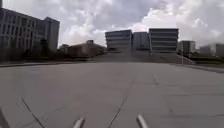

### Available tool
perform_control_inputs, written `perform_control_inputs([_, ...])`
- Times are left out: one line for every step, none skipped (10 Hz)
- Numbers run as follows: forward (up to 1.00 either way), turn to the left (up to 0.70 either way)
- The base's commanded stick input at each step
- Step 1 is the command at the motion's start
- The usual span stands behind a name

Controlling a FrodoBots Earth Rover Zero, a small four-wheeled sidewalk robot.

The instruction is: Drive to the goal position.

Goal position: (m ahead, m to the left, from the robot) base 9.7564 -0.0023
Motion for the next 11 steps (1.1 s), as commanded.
perform_control_inputs([0.7,0.0])
perform_control_inputs([0.7,0.0])
perform_control_inputs([0.7,0.0])
perform_control_inputs([0.7,0.0])
perform_control_inputs([0.7,0.0])
perform_control_inputs([0.7,0.0])
perform_control_inputs([0.7,0.0])
perform_control_inputs([0.7,0.0])
perform_control_inputs([0.7,0.0])
perform_control_inputs([0.7,0.0])
perform_control_inputs([0.7,0.0])
